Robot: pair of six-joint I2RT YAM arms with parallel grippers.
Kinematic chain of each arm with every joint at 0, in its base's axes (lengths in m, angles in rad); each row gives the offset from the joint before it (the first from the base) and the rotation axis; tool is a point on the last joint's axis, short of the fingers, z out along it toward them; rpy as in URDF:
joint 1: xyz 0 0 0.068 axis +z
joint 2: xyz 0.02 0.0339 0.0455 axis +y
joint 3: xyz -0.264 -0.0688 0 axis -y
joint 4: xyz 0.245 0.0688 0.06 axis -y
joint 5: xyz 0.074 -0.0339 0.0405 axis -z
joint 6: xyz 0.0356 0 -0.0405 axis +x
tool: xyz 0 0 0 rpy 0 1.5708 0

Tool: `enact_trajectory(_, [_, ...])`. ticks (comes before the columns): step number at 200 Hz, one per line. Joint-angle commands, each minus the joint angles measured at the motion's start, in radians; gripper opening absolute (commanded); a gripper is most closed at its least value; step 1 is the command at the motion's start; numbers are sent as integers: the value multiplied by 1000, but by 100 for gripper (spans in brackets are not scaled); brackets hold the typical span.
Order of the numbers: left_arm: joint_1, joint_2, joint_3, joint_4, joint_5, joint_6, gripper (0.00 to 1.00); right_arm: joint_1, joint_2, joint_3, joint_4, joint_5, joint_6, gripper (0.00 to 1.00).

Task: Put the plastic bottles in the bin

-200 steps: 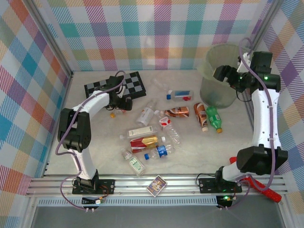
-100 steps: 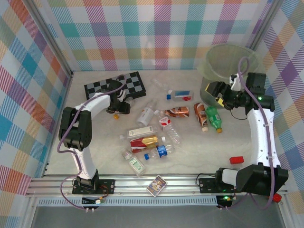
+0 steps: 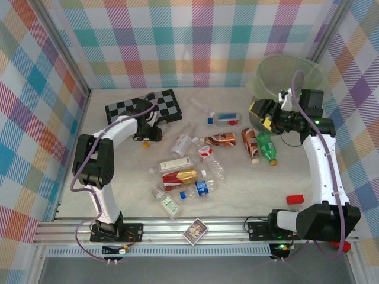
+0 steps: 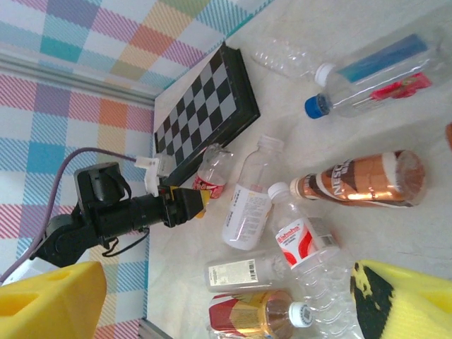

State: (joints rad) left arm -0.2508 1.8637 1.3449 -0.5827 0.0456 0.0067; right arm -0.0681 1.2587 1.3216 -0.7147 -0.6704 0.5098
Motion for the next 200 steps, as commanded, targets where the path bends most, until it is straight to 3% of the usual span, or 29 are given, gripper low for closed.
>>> enact_trajectory(1, [-18, -100, -1, -24, 70, -34, 52, 56, 29, 23, 73, -12, 31, 89])
enact_trajectory(47, [-79, -196, -12, 7, 139, -91, 52, 203, 124, 42, 186, 25, 113, 89])
enact_trajectory(97, [-155, -284, -58, 165, 341, -278, 53, 373, 300, 116, 336, 42, 164, 90])
enact_trajectory(167, [-236, -294, -35, 207, 383, -325, 53, 430, 505, 205, 364, 42, 132, 91])
enact_trajectory(200, [-248, -279, -21, 218, 387, -330, 53, 450, 537, 197, 380, 10, 139, 85])
